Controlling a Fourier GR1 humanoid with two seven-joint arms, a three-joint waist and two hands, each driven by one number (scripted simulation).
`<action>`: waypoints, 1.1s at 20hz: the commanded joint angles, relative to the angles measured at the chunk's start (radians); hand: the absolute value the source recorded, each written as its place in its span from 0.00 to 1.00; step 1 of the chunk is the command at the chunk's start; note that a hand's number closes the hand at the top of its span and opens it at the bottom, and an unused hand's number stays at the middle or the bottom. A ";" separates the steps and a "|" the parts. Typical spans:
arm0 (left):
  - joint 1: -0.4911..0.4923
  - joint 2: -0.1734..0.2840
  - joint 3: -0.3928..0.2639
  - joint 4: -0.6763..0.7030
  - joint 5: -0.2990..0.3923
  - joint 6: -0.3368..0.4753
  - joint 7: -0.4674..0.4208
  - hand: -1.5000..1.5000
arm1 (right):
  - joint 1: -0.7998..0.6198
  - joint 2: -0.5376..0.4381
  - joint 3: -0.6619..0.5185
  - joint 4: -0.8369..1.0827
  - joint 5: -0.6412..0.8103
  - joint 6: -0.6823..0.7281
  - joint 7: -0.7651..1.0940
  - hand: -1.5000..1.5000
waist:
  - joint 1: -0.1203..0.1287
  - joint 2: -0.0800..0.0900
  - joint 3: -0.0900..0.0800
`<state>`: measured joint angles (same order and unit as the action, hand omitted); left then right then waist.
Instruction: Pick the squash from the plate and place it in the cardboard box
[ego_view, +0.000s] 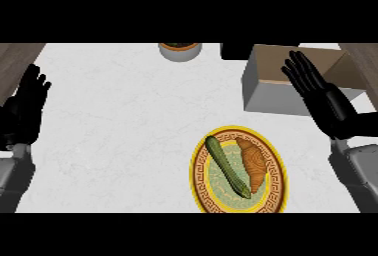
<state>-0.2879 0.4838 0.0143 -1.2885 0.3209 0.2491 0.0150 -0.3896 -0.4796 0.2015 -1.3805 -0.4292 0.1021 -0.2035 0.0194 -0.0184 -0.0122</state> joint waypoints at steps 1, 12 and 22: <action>0.047 -0.017 -0.043 -0.101 -0.024 -0.024 0.012 0.50 | 0.056 0.043 0.041 -0.029 0.081 -0.049 -0.001 0.00 | -0.015 0.015 0.012; 0.035 -0.088 -0.317 -0.129 -0.123 -0.158 -0.016 0.50 | 0.237 -0.065 0.309 -0.025 0.694 -0.452 -0.063 0.00 | -0.086 -0.002 0.006; 0.082 -0.106 -0.361 -0.225 -0.166 -0.133 0.020 0.50 | 0.489 -0.228 0.447 -0.474 1.164 -0.568 0.318 0.00 | -0.067 -0.002 0.006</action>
<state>-0.2274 0.3894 -0.3253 -1.4734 0.1738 0.1008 0.0173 0.0241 -0.6261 0.6118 -1.6705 0.5946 -0.5033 -0.0634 -0.0521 -0.0191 -0.0047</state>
